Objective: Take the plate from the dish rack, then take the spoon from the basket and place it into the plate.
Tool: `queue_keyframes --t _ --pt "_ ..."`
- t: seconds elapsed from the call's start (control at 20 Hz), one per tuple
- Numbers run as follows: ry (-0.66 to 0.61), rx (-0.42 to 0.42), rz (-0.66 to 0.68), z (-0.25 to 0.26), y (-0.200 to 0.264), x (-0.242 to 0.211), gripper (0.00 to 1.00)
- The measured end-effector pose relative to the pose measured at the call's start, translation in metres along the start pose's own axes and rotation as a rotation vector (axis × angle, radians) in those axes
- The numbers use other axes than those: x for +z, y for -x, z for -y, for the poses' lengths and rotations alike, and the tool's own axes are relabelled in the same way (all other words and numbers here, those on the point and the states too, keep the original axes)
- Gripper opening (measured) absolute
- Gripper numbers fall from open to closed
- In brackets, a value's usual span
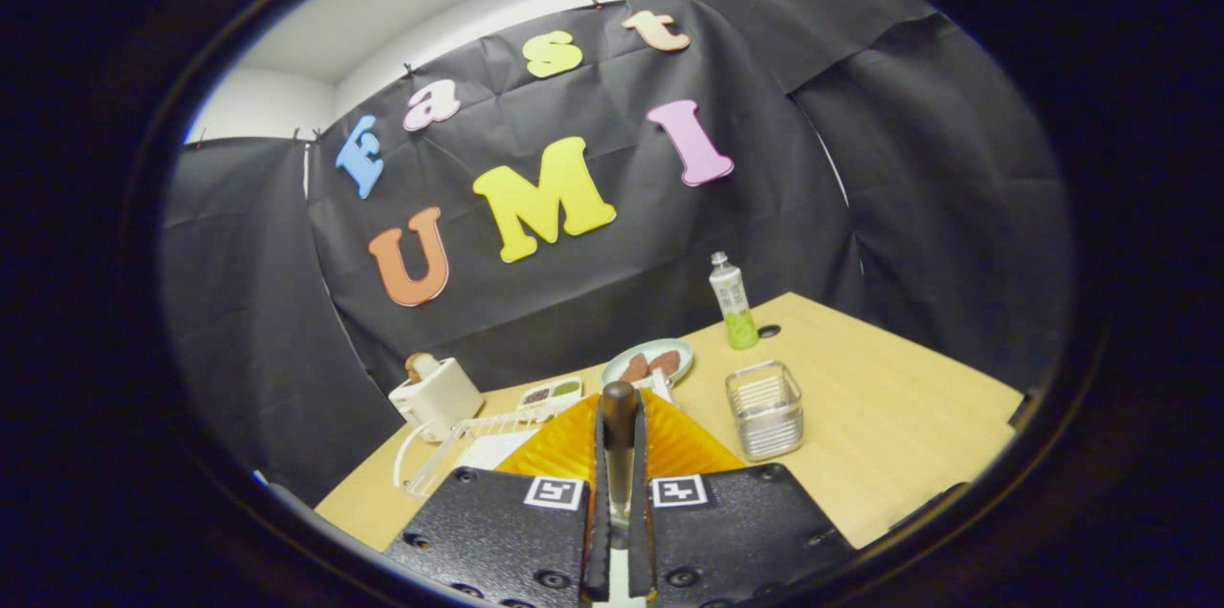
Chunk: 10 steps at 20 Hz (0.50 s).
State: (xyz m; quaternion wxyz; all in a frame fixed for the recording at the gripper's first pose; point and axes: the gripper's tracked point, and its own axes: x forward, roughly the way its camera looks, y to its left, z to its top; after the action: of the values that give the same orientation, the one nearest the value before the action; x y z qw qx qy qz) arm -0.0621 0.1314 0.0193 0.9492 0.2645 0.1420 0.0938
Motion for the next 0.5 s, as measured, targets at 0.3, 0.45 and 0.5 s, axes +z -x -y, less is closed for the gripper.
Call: queue_keyframes --t 0.3,0.45,0.5 --pt "-0.071 -0.019 -0.029 -0.013 -0.003 -0.054 0.12" --pt "-0.087 -0.031 -0.031 -0.015 0.001 -0.073 0.13" --pt "-0.099 -0.029 -0.037 -0.017 0.002 -0.078 0.13"
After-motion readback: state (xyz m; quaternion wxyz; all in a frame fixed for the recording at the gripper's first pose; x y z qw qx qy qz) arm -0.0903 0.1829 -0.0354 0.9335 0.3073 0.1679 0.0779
